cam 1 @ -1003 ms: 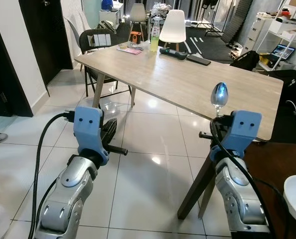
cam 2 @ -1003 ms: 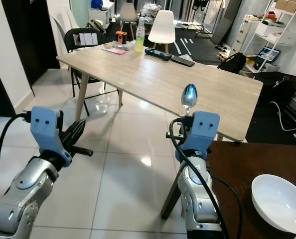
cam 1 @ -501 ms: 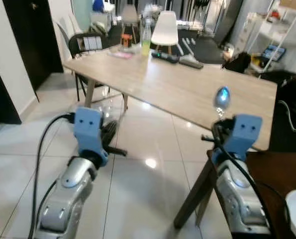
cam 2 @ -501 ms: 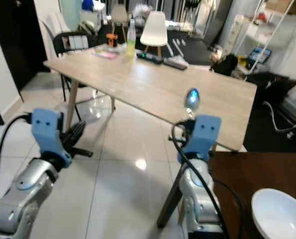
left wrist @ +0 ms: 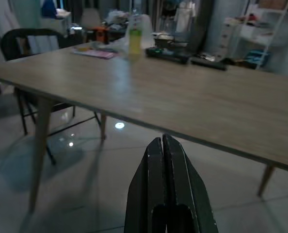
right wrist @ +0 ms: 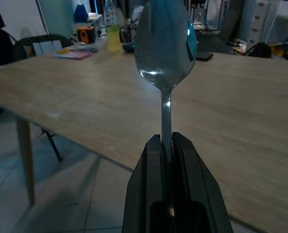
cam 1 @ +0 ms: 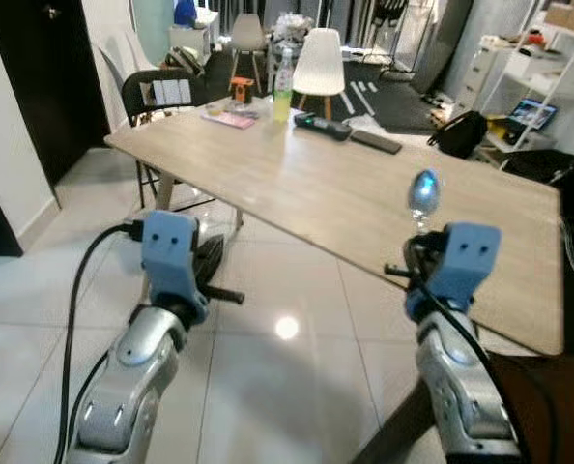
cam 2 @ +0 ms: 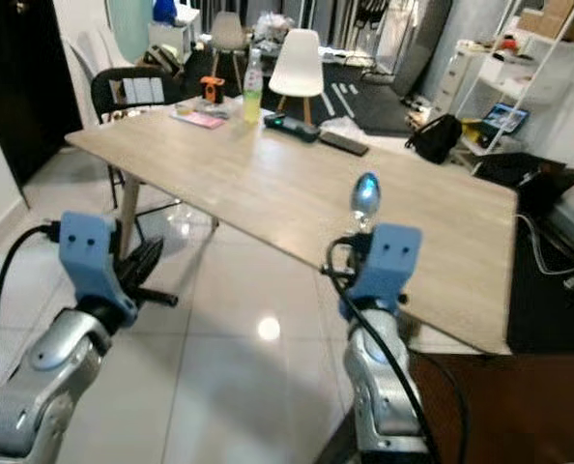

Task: Setting the table

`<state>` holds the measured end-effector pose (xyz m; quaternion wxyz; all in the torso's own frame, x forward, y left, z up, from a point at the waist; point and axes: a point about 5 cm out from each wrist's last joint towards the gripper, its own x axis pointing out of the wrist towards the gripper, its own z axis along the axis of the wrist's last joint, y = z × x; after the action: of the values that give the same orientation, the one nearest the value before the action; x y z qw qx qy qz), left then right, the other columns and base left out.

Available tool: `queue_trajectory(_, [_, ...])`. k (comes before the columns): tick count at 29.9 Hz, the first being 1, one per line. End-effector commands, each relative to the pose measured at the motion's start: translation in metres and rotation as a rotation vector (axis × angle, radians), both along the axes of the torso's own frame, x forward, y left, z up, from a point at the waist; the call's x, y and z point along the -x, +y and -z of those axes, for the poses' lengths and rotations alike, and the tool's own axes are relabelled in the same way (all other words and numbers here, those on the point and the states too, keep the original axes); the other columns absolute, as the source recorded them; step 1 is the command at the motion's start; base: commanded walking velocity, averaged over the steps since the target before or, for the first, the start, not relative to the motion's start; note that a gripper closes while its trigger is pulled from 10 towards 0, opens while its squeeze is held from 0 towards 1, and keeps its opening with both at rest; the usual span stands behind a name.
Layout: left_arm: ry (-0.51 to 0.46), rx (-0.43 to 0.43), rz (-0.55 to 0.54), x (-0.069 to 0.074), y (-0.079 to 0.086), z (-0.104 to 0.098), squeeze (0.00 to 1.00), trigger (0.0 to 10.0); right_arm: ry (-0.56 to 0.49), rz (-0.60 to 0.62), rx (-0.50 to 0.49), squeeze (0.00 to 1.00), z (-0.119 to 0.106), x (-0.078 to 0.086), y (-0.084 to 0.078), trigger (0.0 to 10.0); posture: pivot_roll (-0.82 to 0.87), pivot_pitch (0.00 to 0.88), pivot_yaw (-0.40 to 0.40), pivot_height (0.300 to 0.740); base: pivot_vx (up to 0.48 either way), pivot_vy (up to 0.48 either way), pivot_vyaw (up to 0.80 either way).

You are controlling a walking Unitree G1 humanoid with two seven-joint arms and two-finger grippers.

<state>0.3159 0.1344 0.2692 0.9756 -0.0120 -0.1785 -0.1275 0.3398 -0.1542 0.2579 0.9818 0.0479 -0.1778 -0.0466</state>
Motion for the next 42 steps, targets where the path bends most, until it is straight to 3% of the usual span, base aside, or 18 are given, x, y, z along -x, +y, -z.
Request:
queue_trajectory(1, [0.01,-0.003,0.015,0.0012,-0.0042,0.0037,0.0,10.0,0.01,0.032,-0.004,0.0,0.004,0.0007,-0.0088,10.0,0.07,0.15,-0.012,0.74,0.48,0.0,0.0])
queue_trajectory(31, [0.022,-0.004,0.016,0.0012,-0.0047,0.0052,0.0,10.0,0.021,0.04,-0.017,0.0,0.0064,0.0001,-0.0113,10.0,0.07,0.151,-0.011,0.74,0.463,0.0,0.0])
queue_trajectory(42, [0.037,0.012,0.008,-0.0006,-0.0063,0.0066,0.0,10.0,0.027,0.042,-0.031,0.0,0.0072,-0.0008,-0.0126,10.0,0.07,0.141,-0.011,0.74,0.0,0.0,0.0])
